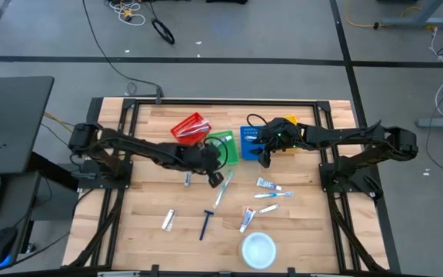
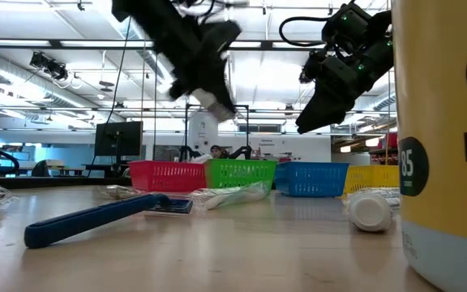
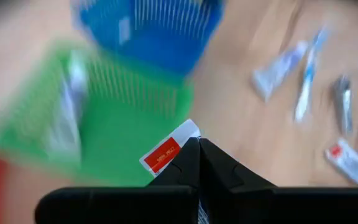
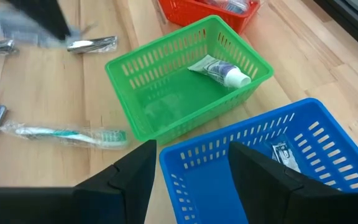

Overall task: Pick & Place Travel size toiletries
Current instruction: Put the white toothpaste into the green bin, then put the silver nail cutter into the blue bin

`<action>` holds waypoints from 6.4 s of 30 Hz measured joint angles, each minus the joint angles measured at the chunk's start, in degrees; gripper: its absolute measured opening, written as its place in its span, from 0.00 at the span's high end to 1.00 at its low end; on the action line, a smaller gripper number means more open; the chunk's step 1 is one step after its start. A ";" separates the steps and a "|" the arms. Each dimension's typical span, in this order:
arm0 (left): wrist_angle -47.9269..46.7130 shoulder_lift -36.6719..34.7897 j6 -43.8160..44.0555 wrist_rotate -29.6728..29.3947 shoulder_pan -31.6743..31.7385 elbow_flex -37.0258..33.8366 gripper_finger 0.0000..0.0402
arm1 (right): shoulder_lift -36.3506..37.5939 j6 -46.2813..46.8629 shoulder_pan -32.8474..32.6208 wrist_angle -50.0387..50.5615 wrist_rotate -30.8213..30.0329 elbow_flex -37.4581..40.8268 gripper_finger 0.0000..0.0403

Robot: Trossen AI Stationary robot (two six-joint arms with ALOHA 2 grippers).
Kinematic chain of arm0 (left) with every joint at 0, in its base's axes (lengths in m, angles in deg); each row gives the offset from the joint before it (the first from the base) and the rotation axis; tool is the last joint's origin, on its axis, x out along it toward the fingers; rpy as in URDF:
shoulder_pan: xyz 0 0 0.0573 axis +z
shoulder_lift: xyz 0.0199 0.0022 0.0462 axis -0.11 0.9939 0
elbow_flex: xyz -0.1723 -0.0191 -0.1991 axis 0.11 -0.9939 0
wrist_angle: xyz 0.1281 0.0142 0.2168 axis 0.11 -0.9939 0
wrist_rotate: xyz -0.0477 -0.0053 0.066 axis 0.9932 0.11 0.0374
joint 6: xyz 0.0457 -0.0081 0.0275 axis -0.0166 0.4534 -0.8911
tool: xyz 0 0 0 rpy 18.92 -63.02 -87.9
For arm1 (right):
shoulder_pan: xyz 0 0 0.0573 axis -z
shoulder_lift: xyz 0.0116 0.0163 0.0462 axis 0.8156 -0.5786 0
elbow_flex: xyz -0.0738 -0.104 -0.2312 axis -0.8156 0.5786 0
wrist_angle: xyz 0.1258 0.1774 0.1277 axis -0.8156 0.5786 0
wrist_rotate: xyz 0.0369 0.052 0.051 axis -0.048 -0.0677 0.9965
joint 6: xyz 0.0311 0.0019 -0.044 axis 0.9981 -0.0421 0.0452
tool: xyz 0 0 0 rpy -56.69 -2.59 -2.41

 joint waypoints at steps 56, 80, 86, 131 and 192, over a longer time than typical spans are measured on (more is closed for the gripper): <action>-2.72 -9.44 -19.64 -1.47 10.90 -4.85 0.74 | -3.56 -0.80 -5.03 -1.29 0.52 -0.09 0.48; 20.21 -11.65 -12.76 1.68 6.25 -24.41 0.74 | -6.03 6.41 -24.78 2.04 0.63 -0.07 0.48; 19.11 -11.65 -12.54 2.43 6.25 -24.41 0.74 | -6.03 14.07 -28.29 5.40 0.59 -0.07 0.48; -22.27 -10.01 42.04 -3.64 -14.78 -15.28 0.49 | -6.05 -2.33 -27.56 -12.32 -13.60 -0.07 0.51; -11.48 0.16 -18.98 2.93 -6.69 4.29 0.79 | -6.08 0.61 -24.24 -18.73 -18.92 -0.04 0.51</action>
